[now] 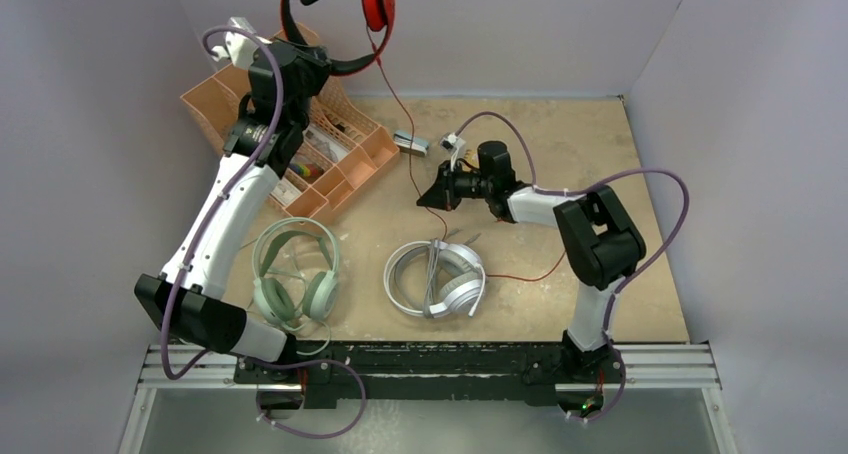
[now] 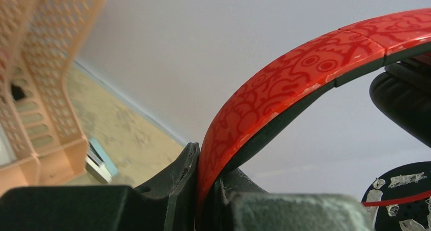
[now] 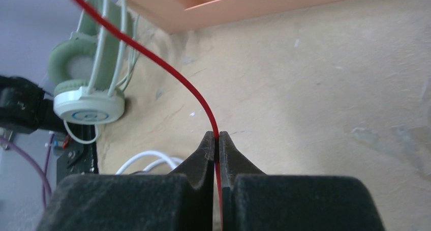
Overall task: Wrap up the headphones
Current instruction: Wrap the headphones cable around the headphones.
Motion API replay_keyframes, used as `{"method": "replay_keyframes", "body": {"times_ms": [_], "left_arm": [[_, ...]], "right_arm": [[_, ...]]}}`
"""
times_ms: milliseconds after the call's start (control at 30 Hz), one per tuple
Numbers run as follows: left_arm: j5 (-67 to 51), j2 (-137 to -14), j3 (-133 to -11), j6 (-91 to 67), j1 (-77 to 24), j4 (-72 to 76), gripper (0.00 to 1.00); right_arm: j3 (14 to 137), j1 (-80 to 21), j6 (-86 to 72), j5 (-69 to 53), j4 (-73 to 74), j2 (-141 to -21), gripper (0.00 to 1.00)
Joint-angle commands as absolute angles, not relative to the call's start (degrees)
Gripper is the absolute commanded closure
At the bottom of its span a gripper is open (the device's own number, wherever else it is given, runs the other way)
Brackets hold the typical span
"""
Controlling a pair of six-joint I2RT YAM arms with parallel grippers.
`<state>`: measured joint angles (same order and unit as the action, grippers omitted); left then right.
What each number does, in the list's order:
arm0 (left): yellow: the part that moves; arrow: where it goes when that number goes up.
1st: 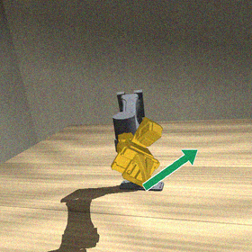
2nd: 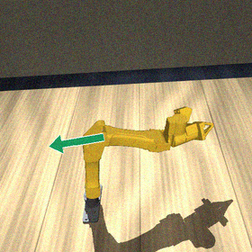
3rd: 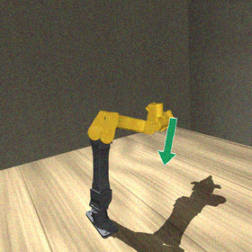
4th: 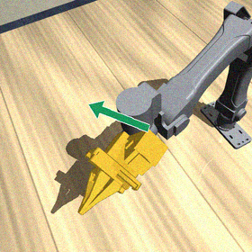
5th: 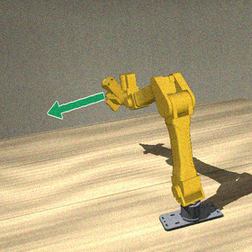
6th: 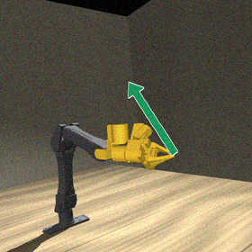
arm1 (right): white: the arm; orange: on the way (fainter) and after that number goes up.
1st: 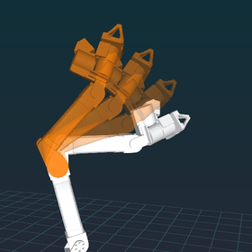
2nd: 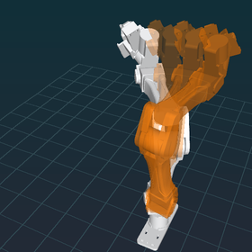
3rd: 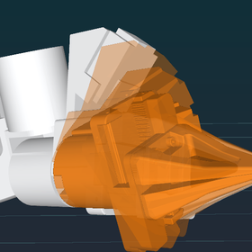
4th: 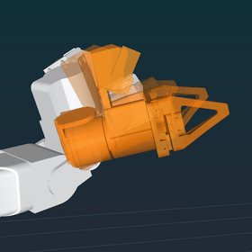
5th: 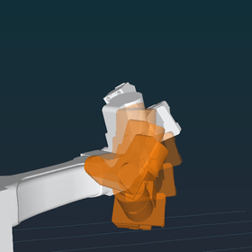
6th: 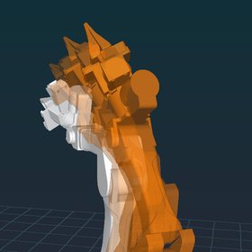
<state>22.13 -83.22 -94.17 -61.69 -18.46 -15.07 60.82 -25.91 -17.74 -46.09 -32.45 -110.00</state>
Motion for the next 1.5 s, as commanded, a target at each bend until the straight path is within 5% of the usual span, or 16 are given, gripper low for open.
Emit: {"method": "replay_keyframes", "body": {"times_ms": [0,633,1167,1467], "left_arm": [[37.1,-81.7,-98.1,-57.3,-17.6,-11.2,1.00],[56.8,-82.9,-97.4,-40.2,-17.5,-15.1,1.00],[52.6,-84.0,-95.6,-37.2,-17.5,-20.7,1.00],[52.0,-88.5,-96.3,-30.9,-17.5,-24.5,1.00]], "right_arm": [[57.9,-27.3,-14.4,-48.1,-30.8,-102.6,1.00],[54.9,-28.9,-0.3,-38.5,-4.0,-75.4,1.00],[63.4,-28.9,4.1,-23.1,0.3,-63.7,1.00],[75.3,-28.9,11.5,-27.4,8.3,-63.5,1.00]]}}
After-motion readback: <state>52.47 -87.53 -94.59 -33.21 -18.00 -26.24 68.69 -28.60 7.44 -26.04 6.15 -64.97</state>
